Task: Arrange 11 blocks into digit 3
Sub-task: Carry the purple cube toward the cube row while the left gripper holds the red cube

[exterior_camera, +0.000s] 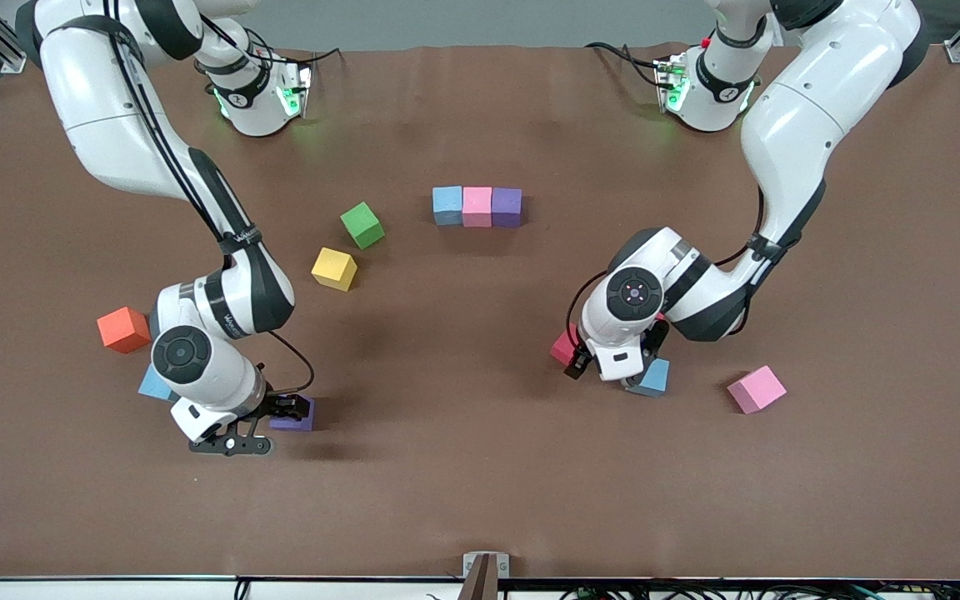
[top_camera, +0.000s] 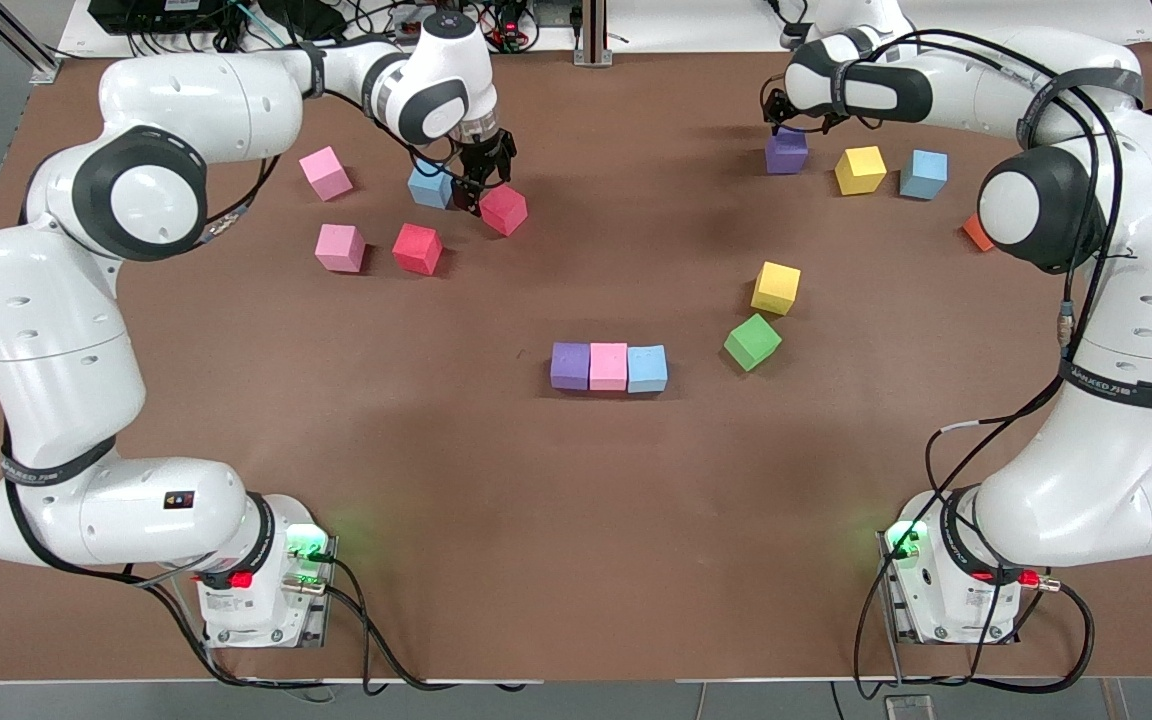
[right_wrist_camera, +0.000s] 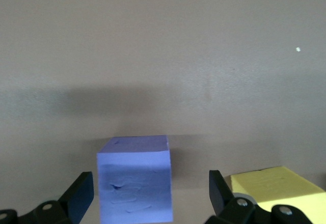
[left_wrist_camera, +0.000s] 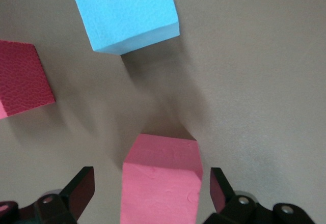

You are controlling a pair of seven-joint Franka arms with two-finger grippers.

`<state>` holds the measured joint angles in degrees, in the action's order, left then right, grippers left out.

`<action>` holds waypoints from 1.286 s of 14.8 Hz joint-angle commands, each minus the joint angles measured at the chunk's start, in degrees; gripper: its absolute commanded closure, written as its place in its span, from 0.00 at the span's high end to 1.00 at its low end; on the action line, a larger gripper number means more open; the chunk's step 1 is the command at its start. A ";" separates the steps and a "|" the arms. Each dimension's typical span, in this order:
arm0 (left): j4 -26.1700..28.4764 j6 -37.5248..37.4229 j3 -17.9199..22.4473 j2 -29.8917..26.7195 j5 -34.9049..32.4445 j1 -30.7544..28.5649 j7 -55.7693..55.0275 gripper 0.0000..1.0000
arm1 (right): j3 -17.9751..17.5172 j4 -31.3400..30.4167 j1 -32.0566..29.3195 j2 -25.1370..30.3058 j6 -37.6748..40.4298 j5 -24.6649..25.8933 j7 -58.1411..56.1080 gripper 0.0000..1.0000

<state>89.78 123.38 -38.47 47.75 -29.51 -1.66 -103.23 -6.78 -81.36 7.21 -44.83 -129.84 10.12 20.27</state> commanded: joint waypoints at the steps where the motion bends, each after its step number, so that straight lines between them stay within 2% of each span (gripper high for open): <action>1: -1.10 0.45 0.15 0.76 0.33 0.43 -0.12 0.99 | -0.34 3.30 0.25 -2.45 0.81 -1.51 -2.24 1.00; 2: -1.10 1.59 0.15 0.76 0.42 0.34 -0.12 0.99 | -0.34 3.40 0.26 -2.63 0.90 -1.59 -3.82 1.00; 4: -0.84 2.56 0.15 0.85 0.51 0.43 -0.12 0.91 | -0.34 3.40 -0.09 -2.72 1.25 -2.03 -6.03 1.00; 7: -0.92 2.57 0.15 1.20 0.60 0.87 0.05 0.59 | -0.34 3.66 0.08 -3.33 1.25 -2.21 -6.38 1.00; 8: -1.01 2.57 0.15 1.38 0.42 1.30 0.23 0.56 | -0.34 3.57 0.17 -3.42 1.25 -2.38 -6.64 1.00; 14: -1.10 2.57 0.32 2.26 -0.02 1.66 0.93 0.58 | -0.34 3.57 0.26 -4.21 0.99 -2.39 -7.00 0.99; 16: -1.10 2.57 0.32 2.08 -0.10 1.66 1.02 0.54 | -0.34 3.57 0.43 -4.21 1.07 -2.39 -7.00 0.93; 19: -1.28 2.22 0.24 1.29 -0.02 1.57 1.45 0.53 | -0.34 3.66 0.96 -4.21 1.16 -2.21 -7.00 0.77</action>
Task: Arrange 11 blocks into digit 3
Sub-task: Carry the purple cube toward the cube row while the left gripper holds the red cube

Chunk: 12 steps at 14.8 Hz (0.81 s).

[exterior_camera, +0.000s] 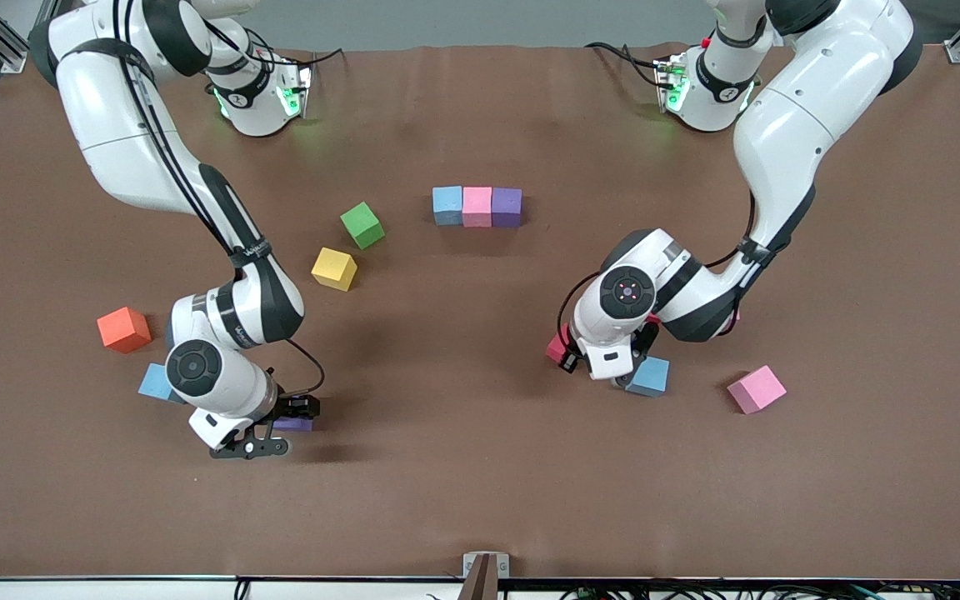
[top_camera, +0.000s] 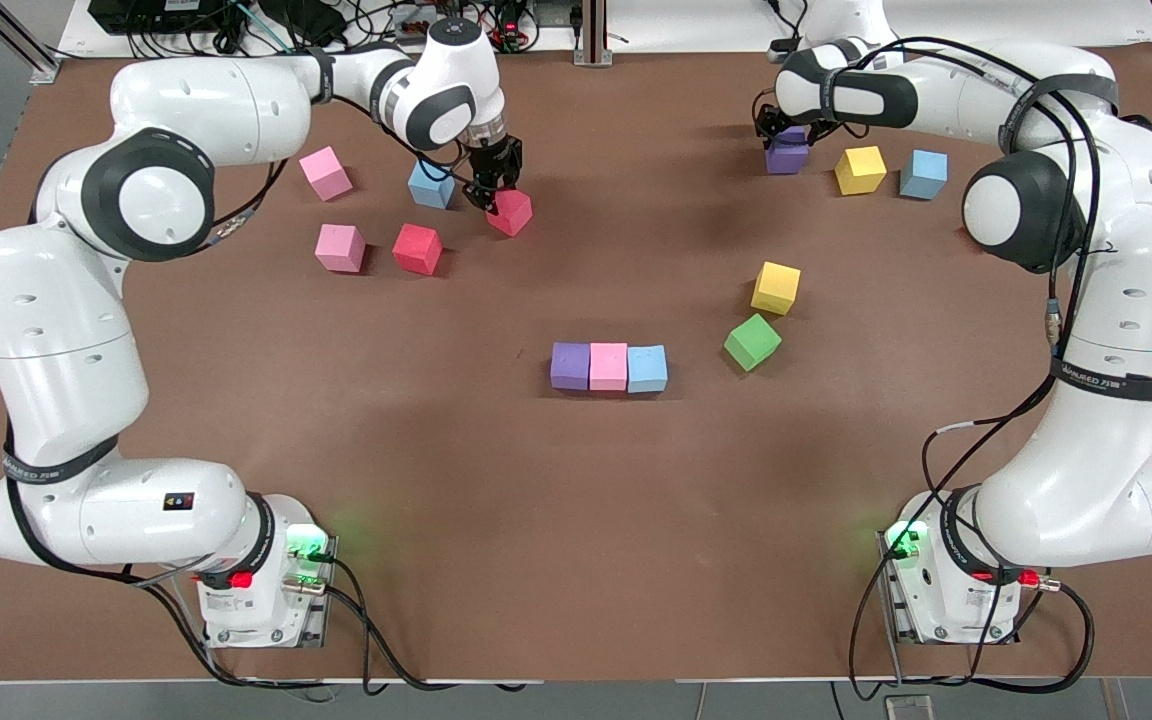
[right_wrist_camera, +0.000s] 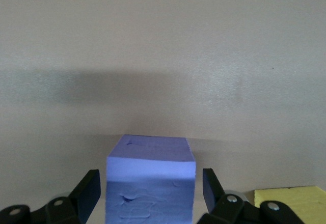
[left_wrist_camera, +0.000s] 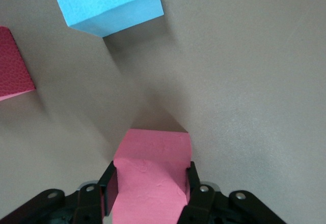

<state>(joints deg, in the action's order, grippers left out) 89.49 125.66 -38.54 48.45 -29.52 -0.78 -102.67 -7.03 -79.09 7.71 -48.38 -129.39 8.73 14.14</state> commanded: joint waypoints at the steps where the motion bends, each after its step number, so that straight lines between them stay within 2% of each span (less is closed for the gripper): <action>1: -0.99 -0.24 0.30 0.07 -0.02 0.70 0.98 0.53 | -0.09 1.39 0.55 -0.66 0.81 -0.82 -0.87 0.73; 6: -1.51 -0.85 -0.05 -0.55 -0.10 0.52 0.98 0.53 | -0.09 1.31 0.90 -0.48 0.81 -0.47 -0.87 0.50; 8: -1.60 -2.08 -0.22 -1.25 -0.02 0.17 2.46 0.53 | 0.00 1.22 1.08 -0.31 0.81 -0.38 -0.87 0.46; 9: -1.60 -2.17 -0.66 -1.25 0.16 -0.18 3.78 0.52 | 0.00 1.22 1.25 -0.05 0.90 -0.38 -0.78 0.40; 12: -1.60 -3.58 -0.93 -1.95 0.16 -0.53 4.23 0.50 | -0.35 1.13 2.92 1.53 3.78 -1.35 -0.43 0.40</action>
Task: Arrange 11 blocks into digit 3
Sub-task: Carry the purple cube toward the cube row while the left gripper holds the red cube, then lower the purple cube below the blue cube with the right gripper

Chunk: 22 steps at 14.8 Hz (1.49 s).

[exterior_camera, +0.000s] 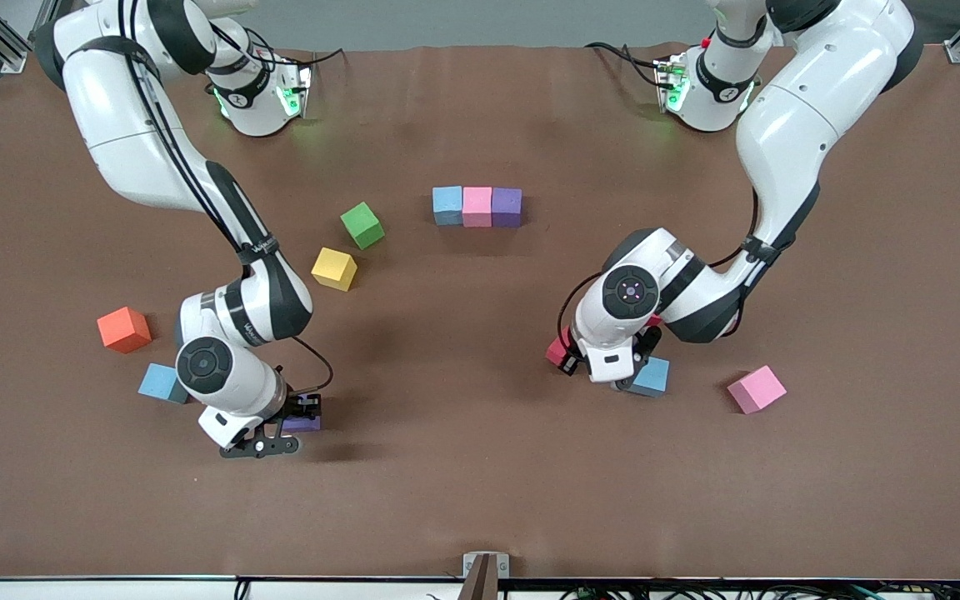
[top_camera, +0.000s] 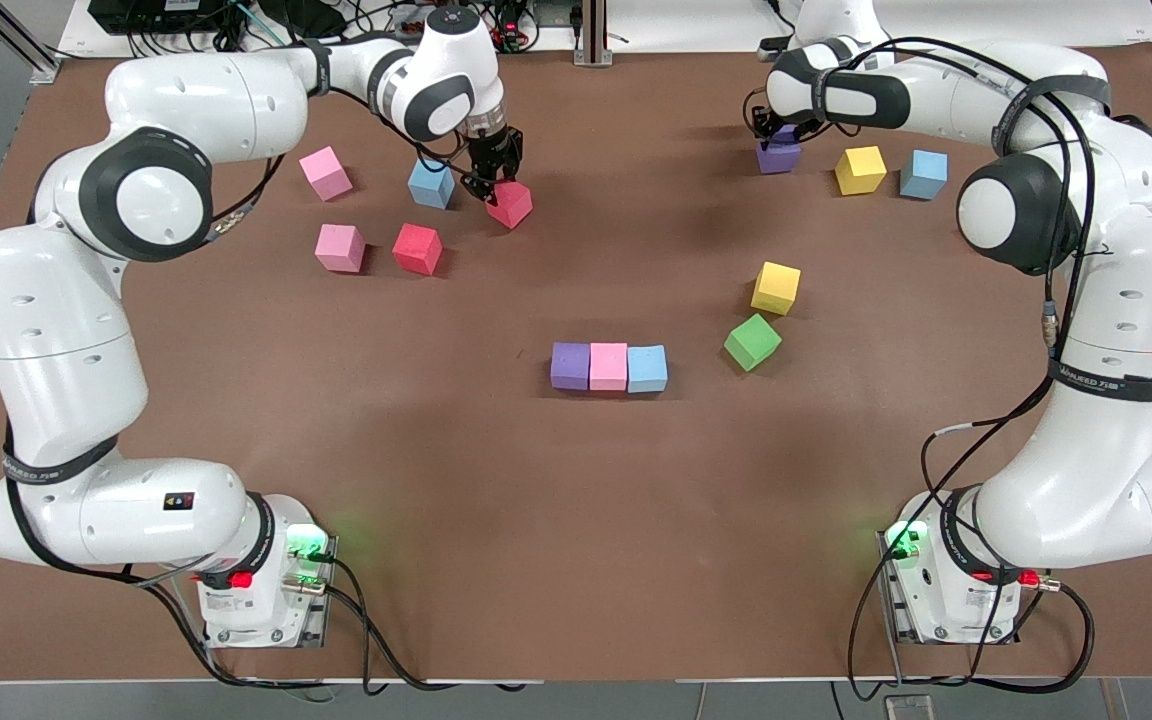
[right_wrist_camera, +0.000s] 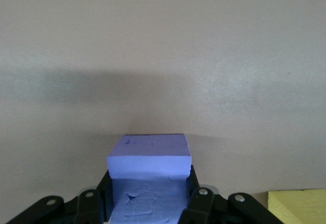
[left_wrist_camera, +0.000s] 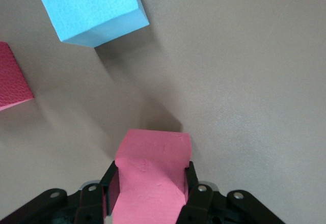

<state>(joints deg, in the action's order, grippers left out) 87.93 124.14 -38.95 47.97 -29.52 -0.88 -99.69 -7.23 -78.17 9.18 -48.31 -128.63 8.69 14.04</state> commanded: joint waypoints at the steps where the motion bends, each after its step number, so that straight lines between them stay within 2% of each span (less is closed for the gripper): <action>1: -0.04 -2.15 -0.51 -1.65 0.25 -0.35 1.25 0.50 | -0.42 0.21 2.58 2.34 5.65 -1.57 0.11 0.40; 4: -0.04 -4.33 -0.77 -2.87 0.34 -0.53 2.30 0.48 | -1.48 -0.57 5.57 5.15 10.76 -7.79 3.09 0.40; 7: -0.04 -6.36 -2.52 -3.85 0.78 -2.54 3.97 0.48 | -1.56 -7.50 10.31 9.45 10.60 -10.88 7.47 0.40; 11: -0.04 -9.09 -6.31 -3.85 0.69 -5.97 5.99 0.46 | -1.65 -20.76 16.73 16.92 1.13 -11.15 19.59 0.40; 14: -0.13 -9.18 -8.77 -3.85 0.69 -8.17 6.00 0.46 | -1.56 -27.71 20.69 20.09 -3.80 -11.15 27.07 0.40; 18: -1.09 -10.32 -9.47 -3.85 0.69 -8.53 6.00 0.46 | -1.65 -34.58 23.68 24.13 -6.28 -11.15 31.84 0.40; 22: -2.06 -11.11 -9.92 -3.85 0.60 -8.53 6.00 0.46 | -1.65 -37.66 25.53 25.46 -9.08 -11.15 32.36 0.40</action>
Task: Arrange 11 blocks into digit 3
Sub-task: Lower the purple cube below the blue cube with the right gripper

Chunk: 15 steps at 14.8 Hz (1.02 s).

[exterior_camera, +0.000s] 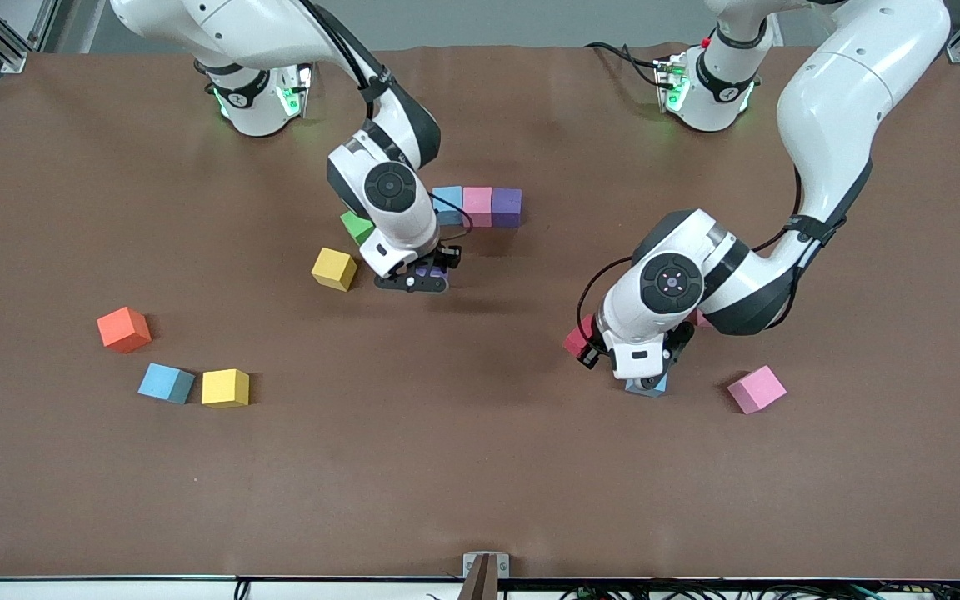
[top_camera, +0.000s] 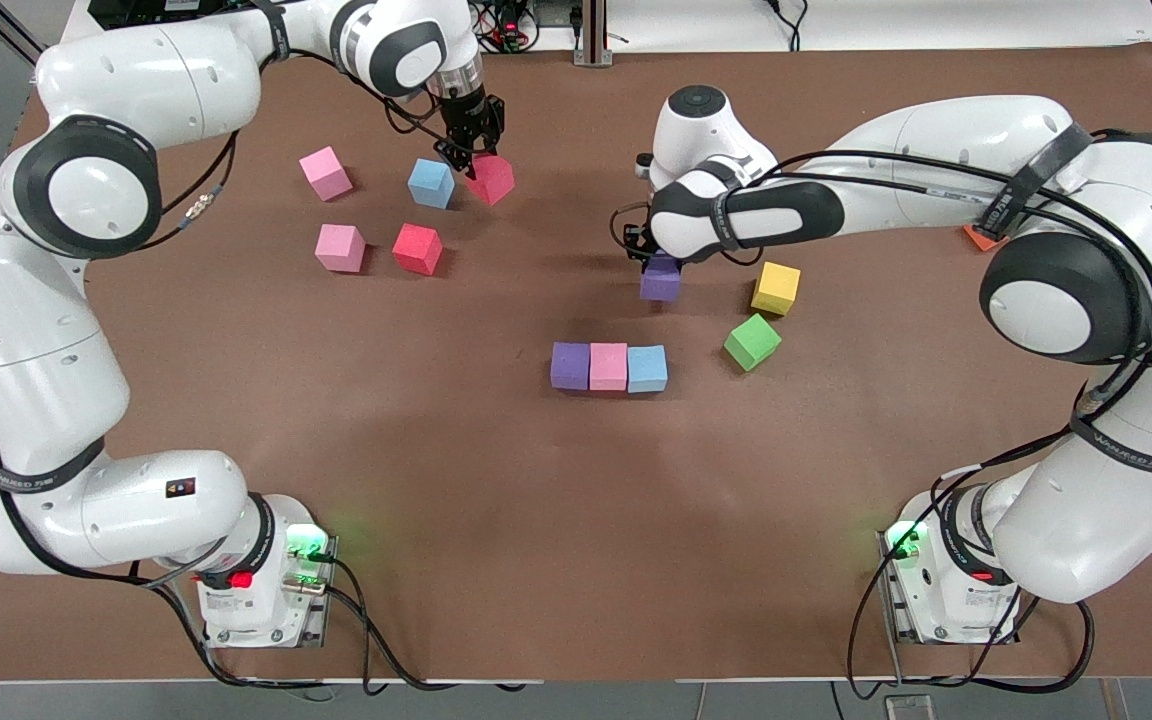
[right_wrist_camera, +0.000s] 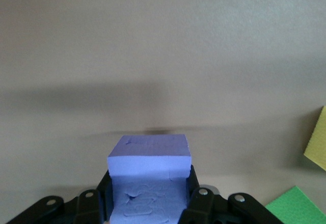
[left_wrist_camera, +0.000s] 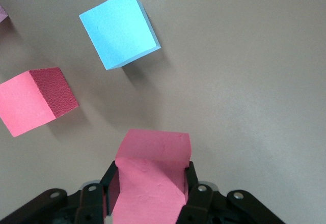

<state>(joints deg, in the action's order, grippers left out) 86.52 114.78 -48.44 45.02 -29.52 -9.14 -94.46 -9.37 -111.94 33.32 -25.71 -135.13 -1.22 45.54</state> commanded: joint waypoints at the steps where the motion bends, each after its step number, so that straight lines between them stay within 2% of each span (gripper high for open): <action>1: -0.65 -1.93 -0.43 -0.90 0.60 -0.27 0.77 0.46 | 0.49 -4.42 1.83 2.77 -3.72 -1.24 1.47 0.40; 9: -0.74 -2.20 -0.86 -1.33 0.69 -0.36 0.51 0.46 | 0.49 -5.74 4.12 2.51 -5.41 -1.15 4.90 0.40; 15: -1.79 -5.62 -1.22 -1.69 0.78 -0.44 0.33 0.47 | 0.58 -5.92 4.65 2.24 -5.58 -0.97 7.80 0.40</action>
<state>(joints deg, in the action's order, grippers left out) 85.13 111.39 -49.26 44.48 -29.52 -9.15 -94.46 -9.34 -115.93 37.18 -25.18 -139.84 -1.23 52.10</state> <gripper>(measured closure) 0.467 0.441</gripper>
